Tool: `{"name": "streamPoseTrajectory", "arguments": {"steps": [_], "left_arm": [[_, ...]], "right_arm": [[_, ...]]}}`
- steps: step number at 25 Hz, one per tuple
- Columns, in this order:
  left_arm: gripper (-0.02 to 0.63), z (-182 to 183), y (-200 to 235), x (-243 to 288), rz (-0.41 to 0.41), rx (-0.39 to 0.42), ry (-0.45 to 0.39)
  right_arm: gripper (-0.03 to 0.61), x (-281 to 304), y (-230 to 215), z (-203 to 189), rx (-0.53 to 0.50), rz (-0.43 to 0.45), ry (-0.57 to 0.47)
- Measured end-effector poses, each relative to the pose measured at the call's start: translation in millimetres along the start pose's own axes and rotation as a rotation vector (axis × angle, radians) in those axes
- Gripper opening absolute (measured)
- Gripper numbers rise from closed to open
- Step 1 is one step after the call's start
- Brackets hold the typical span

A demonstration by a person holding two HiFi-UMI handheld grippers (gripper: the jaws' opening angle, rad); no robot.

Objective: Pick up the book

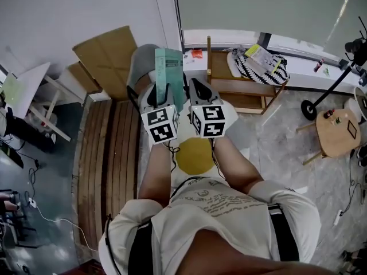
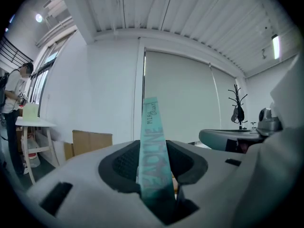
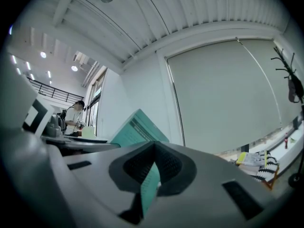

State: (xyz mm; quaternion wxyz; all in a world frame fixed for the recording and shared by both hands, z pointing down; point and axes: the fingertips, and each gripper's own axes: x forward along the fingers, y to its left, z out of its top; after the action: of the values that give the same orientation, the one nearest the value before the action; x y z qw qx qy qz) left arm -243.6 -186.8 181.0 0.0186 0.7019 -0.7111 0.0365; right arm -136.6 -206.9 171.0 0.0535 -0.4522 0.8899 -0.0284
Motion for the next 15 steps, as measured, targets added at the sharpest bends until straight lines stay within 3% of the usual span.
{"name": "streamPoseTrajectory", "arguments": {"steps": [15], "left_arm": [[0.181,-22,-6,-2,-0.025,0.008,0.057]], "right_arm": [[0.026,-8,1,-7,-0.011,-0.004,0.009]]}}
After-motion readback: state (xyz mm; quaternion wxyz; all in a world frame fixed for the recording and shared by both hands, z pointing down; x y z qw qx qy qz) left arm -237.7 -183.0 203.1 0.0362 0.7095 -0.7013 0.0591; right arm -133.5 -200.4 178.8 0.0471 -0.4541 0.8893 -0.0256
